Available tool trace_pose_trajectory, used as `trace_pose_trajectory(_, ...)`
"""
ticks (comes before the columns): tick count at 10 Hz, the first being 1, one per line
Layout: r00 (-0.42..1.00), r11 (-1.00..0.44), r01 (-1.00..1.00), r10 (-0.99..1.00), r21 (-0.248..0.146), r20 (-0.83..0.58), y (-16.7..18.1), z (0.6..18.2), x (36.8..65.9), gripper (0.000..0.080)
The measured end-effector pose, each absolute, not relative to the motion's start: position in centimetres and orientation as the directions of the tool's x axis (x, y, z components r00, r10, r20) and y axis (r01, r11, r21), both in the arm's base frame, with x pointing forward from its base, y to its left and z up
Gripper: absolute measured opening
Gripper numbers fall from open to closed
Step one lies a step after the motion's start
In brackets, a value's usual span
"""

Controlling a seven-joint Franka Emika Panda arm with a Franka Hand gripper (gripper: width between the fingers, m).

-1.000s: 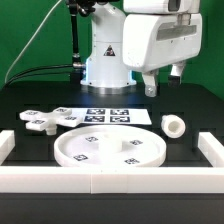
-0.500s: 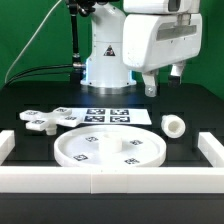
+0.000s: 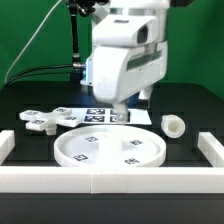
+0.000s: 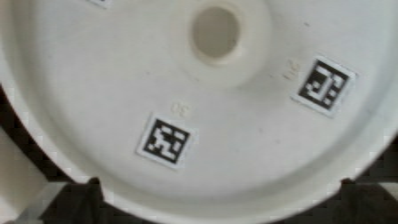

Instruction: Assemble round table

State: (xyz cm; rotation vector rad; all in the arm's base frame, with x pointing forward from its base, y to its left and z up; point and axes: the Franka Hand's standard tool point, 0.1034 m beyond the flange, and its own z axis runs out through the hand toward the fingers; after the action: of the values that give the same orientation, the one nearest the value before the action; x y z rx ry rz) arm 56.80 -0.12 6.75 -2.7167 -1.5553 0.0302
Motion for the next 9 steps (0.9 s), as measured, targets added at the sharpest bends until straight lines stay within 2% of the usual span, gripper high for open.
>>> trace_pose_trajectory(2,0.501,-0.501,0.865,0.866,-0.04,-0.017,-1.4,4.7,56.8,0.0649)
trace_pose_trajectory(5,0.515,-0.515,0.856,0.857,-0.054,-0.021,-3.1,3.1,56.1,0.0649)
trace_pose_trajectory(7,0.525,-0.525,0.849,0.851,-0.058,-0.024,-3.8,2.8,55.7,0.065)
trace_pose_trajectory(9,0.526,-0.526,0.85,0.851,-0.043,-0.014,-3.8,2.8,55.6,0.0649)
